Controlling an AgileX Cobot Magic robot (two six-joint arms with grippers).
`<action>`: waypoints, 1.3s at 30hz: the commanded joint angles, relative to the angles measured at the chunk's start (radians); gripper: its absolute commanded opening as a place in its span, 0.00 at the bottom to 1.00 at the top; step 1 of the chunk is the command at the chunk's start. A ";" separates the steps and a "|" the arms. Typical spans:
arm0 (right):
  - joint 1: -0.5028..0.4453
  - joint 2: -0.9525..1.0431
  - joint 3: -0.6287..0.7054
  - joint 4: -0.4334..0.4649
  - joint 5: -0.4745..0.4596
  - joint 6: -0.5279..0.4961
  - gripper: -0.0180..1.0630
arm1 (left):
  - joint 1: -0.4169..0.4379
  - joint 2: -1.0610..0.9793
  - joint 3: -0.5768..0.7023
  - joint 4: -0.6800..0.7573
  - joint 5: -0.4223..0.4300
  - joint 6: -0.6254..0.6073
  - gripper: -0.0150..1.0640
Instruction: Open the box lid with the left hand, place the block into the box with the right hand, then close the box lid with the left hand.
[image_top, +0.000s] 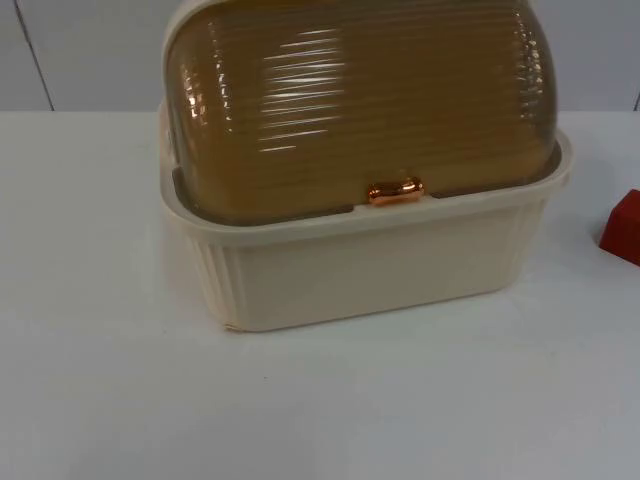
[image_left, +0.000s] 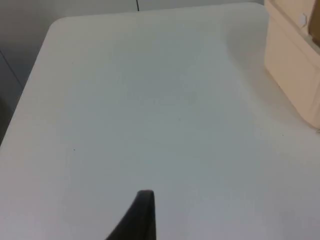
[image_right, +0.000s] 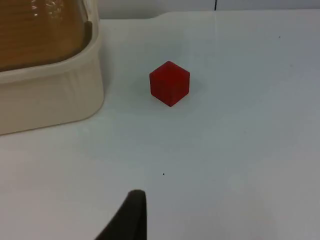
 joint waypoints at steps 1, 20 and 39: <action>0.003 -0.003 -0.003 -0.009 -0.015 0.003 0.98 | -0.003 -0.004 -0.010 0.004 -0.023 -0.010 0.99; 0.003 0.565 -0.500 -0.162 -0.152 0.050 0.98 | -0.003 0.534 -0.388 0.107 -0.377 -0.058 0.99; 0.003 0.899 -0.666 -0.239 -0.279 0.077 0.98 | -0.025 1.033 -0.457 -0.111 -0.340 0.178 0.99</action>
